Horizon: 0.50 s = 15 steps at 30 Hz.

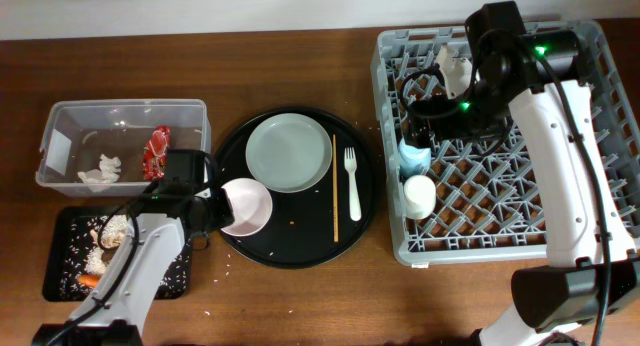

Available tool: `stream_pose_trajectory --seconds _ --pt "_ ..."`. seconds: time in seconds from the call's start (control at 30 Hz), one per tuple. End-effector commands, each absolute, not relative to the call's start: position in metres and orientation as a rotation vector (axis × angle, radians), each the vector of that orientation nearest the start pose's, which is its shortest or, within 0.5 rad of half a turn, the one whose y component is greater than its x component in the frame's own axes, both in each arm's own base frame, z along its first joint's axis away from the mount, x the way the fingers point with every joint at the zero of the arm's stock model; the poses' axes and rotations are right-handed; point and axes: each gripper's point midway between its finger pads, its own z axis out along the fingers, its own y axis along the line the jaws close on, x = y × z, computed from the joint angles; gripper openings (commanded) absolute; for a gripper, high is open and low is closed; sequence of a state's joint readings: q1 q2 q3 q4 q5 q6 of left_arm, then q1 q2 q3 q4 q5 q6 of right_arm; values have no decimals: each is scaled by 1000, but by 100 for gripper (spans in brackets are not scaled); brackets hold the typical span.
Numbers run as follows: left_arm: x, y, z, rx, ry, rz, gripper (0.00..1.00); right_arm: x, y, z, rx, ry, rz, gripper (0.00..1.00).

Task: Sort waste into correct bins and load items into the dishwasher rack
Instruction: 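Grasp the rim of the pink bowl with the left gripper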

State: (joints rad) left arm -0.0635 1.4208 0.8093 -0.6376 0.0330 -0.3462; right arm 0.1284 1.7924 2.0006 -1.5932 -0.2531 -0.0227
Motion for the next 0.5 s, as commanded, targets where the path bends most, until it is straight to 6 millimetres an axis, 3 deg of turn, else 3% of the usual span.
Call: stream_pose_trajectory --seconds 0.0,0.07,0.17,0.47 --pt "287 -25 36 -430 2845 -139 38 341 91 247 -264 2926 398 99" --pt "289 -28 36 -425 2841 -162 20 341 91 247 -264 2926 398 99" --pt "298 -44 41 -398 2810 -298 15 341 91 247 -264 2926 398 99" --pt "297 -68 44 -297 2819 -352 17 341 91 247 -264 2926 398 99"
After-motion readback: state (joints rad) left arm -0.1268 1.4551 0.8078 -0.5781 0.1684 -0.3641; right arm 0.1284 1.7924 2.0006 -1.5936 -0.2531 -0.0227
